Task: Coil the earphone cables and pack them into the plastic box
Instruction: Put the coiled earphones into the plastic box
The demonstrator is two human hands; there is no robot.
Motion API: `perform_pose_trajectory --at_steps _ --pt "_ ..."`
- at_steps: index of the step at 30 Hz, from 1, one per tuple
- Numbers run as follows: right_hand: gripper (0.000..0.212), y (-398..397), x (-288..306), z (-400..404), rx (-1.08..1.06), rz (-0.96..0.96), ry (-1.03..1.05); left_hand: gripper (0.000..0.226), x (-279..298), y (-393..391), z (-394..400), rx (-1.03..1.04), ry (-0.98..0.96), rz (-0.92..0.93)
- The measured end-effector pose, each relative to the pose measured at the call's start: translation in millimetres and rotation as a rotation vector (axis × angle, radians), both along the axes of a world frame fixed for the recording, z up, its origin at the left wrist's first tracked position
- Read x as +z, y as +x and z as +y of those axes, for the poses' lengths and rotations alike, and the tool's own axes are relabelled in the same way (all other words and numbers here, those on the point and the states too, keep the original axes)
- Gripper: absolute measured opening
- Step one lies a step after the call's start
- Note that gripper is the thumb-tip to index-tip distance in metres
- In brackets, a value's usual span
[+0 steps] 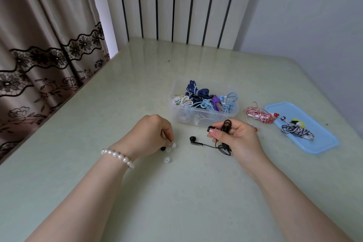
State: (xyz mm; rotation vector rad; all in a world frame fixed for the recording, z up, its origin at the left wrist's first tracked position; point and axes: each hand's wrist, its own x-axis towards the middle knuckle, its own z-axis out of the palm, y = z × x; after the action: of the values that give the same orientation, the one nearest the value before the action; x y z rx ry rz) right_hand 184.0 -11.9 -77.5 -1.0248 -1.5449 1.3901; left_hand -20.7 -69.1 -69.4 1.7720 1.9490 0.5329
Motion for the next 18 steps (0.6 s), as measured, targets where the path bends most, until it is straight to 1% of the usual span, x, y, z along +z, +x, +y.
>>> perform_pose_trajectory --at_steps 5,7,8,9,11,13,15,18 --pt "0.017 0.1 -1.8 -0.5 0.007 -0.001 -0.005 0.013 0.6 1.1 -0.5 0.009 0.092 0.058" --pt "0.016 0.4 -1.9 -0.4 0.008 0.017 -0.006 0.015 0.2 0.3 0.5 0.06 0.16 0.004" --pt "0.015 0.4 -1.8 -0.3 0.009 0.029 -0.011 0.016 0.6 0.8 1.1 0.097 0.187 -0.096" --pt "0.013 0.2 -1.7 -0.4 0.012 0.045 -0.022 0.017 2.2 3.1 0.9 0.137 0.201 -0.254" --pt "0.01 -0.2 -0.9 -0.7 0.021 0.089 -0.063 0.02 7.5 13.7 -0.8 0.195 0.196 -0.649" --pt "0.005 -0.3 -0.7 -0.7 0.034 0.137 -0.112 0.019 9.6 29.2 -2.6 0.226 0.152 -0.963" --pt "0.011 0.4 -0.5 -0.8 0.048 0.189 -0.144 0.016 9.3 43.4 -3.6 0.242 0.066 -1.184" --pt "0.009 2.0 0.4 -0.4 0.094 0.241 -0.138 0.017 5.5 54.2 -2.5 0.249 -0.037 -1.417"
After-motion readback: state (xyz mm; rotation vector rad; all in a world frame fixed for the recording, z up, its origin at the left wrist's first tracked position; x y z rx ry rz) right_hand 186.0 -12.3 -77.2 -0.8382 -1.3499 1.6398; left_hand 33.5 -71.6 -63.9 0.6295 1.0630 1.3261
